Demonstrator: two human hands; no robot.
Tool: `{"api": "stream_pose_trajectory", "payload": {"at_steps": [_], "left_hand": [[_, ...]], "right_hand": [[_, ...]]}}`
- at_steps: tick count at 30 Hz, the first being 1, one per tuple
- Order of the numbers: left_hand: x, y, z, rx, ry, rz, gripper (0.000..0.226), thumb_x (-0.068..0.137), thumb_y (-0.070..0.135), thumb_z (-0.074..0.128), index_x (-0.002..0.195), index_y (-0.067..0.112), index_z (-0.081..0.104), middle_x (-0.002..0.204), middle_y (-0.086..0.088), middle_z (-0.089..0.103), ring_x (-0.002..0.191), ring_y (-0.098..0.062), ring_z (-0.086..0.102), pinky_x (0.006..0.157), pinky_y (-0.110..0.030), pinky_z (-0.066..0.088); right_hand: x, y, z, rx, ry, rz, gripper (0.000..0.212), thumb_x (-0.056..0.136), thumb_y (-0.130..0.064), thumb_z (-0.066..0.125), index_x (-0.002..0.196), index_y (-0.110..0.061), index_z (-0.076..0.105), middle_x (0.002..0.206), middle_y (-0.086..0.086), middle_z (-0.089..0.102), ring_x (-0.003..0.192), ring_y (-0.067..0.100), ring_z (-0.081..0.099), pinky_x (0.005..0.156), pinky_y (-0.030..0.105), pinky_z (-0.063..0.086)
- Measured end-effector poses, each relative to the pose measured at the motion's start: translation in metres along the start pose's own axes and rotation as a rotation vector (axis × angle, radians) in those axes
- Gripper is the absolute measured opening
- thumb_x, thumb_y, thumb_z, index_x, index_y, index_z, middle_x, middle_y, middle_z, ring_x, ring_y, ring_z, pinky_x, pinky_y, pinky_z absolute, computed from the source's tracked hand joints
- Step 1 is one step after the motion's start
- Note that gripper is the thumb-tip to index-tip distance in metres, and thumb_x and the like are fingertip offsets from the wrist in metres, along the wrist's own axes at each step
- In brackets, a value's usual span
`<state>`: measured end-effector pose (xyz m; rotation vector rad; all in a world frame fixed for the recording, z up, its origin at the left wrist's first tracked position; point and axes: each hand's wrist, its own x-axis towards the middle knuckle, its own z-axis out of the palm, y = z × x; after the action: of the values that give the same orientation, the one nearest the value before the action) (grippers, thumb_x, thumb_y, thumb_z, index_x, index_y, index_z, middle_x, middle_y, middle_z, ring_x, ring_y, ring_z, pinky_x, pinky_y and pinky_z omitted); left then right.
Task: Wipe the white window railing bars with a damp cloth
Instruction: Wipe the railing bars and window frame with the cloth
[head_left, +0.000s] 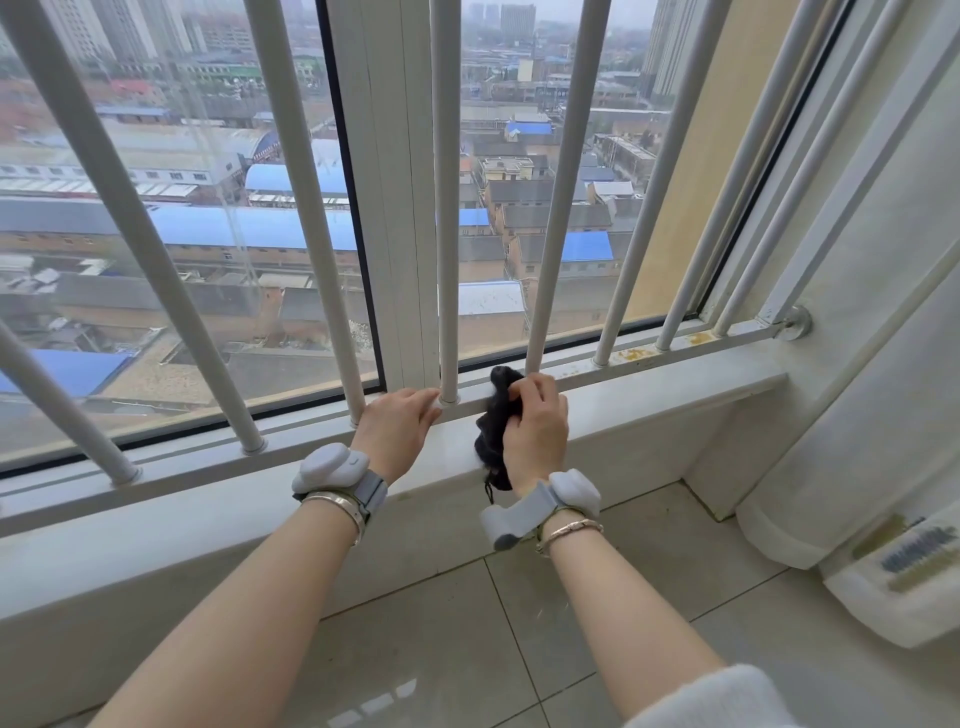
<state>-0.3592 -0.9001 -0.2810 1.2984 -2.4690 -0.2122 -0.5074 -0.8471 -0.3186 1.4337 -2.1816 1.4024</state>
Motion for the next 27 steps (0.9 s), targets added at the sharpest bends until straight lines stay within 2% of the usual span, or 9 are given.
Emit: {"api": "stream_pose_trajectory", "payload": {"at_steps": [2, 6, 8, 11, 15, 18, 21, 24, 27], "left_hand": [[0.001, 0.000, 0.000, 0.002, -0.004, -0.001, 0.037, 0.098, 0.030, 0.039, 0.131, 0.018, 0.050, 0.118, -0.003, 0.061, 0.106, -0.023, 0.056, 0.084, -0.032, 0.043], [0.000, 0.000, 0.001, -0.015, 0.004, -0.007, 0.036, 0.098, 0.030, 0.040, 0.130, 0.018, 0.051, 0.120, -0.002, 0.061, 0.108, -0.022, 0.055, 0.084, -0.032, 0.042], [0.001, 0.000, 0.000, -0.014, 0.001, -0.005, 0.036, 0.098, 0.030, 0.039, 0.130, 0.019, 0.050, 0.120, -0.003, 0.061, 0.107, -0.023, 0.055, 0.084, -0.032, 0.042], [0.001, 0.000, 0.001, 0.003, -0.006, -0.007, 0.036, 0.098, 0.030, 0.038, 0.130, 0.019, 0.050, 0.119, -0.002, 0.060, 0.108, -0.023, 0.055, 0.083, -0.032, 0.041], [0.002, -0.001, 0.002, -0.025, 0.011, -0.012, 0.035, 0.097, 0.029, 0.040, 0.129, 0.019, 0.052, 0.120, -0.002, 0.061, 0.108, -0.024, 0.055, 0.085, -0.033, 0.042], [0.001, 0.001, -0.001, -0.038, 0.009, -0.025, 0.035, 0.097, 0.029, 0.041, 0.129, 0.019, 0.052, 0.120, -0.001, 0.061, 0.108, -0.023, 0.056, 0.086, -0.033, 0.042], [0.000, 0.003, -0.003, -0.063, -0.019, -0.054, 0.036, 0.097, 0.030, 0.042, 0.130, 0.020, 0.050, 0.122, 0.000, 0.060, 0.110, -0.020, 0.055, 0.090, -0.032, 0.042], [0.001, 0.005, -0.006, -0.097, -0.029, -0.082, 0.035, 0.096, 0.030, 0.044, 0.129, 0.020, 0.051, 0.121, 0.000, 0.061, 0.110, -0.019, 0.055, 0.092, -0.032, 0.043], [0.000, 0.007, -0.007, -0.107, -0.013, -0.089, 0.035, 0.096, 0.029, 0.045, 0.129, 0.020, 0.052, 0.121, 0.000, 0.061, 0.110, -0.018, 0.055, 0.092, -0.031, 0.043]], "right_hand": [[-0.009, -0.008, 0.005, 0.009, -0.063, -0.096, 0.021, 0.074, 0.012, 0.057, 0.086, -0.003, 0.063, 0.103, 0.009, 0.062, 0.085, 0.032, 0.053, 0.064, 0.030, 0.044], [-0.004, 0.004, -0.003, -0.040, -0.144, -0.342, 0.016, 0.071, 0.002, 0.062, 0.081, -0.009, 0.065, 0.098, 0.002, 0.065, 0.077, 0.029, 0.058, 0.052, 0.031, 0.052], [0.010, 0.023, -0.013, -0.115, -0.161, -0.415, 0.013, 0.077, -0.006, 0.053, 0.082, -0.011, 0.065, 0.098, 0.001, 0.065, 0.076, 0.029, 0.058, 0.050, 0.033, 0.053], [0.030, 0.048, -0.034, -0.133, -0.113, -0.310, 0.019, 0.078, -0.008, 0.046, 0.077, -0.008, 0.065, 0.089, 0.004, 0.066, 0.071, 0.031, 0.056, 0.052, 0.037, 0.052], [0.043, 0.053, -0.067, 0.035, -0.019, -0.155, 0.021, 0.078, 0.011, 0.054, 0.090, -0.005, 0.061, 0.095, 0.007, 0.059, 0.086, 0.026, 0.055, 0.077, 0.030, 0.045], [0.066, 0.023, -0.079, 0.221, 0.121, -0.072, 0.018, 0.083, 0.007, 0.057, 0.096, -0.005, 0.057, 0.097, 0.004, 0.054, 0.089, 0.019, 0.055, 0.081, 0.039, 0.051], [0.090, -0.020, -0.076, 0.368, 0.137, -0.059, 0.019, 0.083, 0.003, 0.060, 0.099, -0.005, 0.054, 0.099, 0.004, 0.057, 0.095, 0.020, 0.058, 0.085, 0.039, 0.052], [0.096, -0.042, -0.064, 0.364, 0.113, 0.042, 0.025, 0.083, -0.003, 0.064, 0.104, -0.004, 0.050, 0.100, 0.009, 0.064, 0.095, 0.022, 0.061, 0.082, 0.028, 0.048], [0.083, -0.032, -0.050, 0.327, 0.105, 0.100, 0.025, 0.084, -0.004, 0.062, 0.105, -0.002, 0.049, 0.098, 0.012, 0.064, 0.091, 0.026, 0.061, 0.073, 0.025, 0.042]]}}
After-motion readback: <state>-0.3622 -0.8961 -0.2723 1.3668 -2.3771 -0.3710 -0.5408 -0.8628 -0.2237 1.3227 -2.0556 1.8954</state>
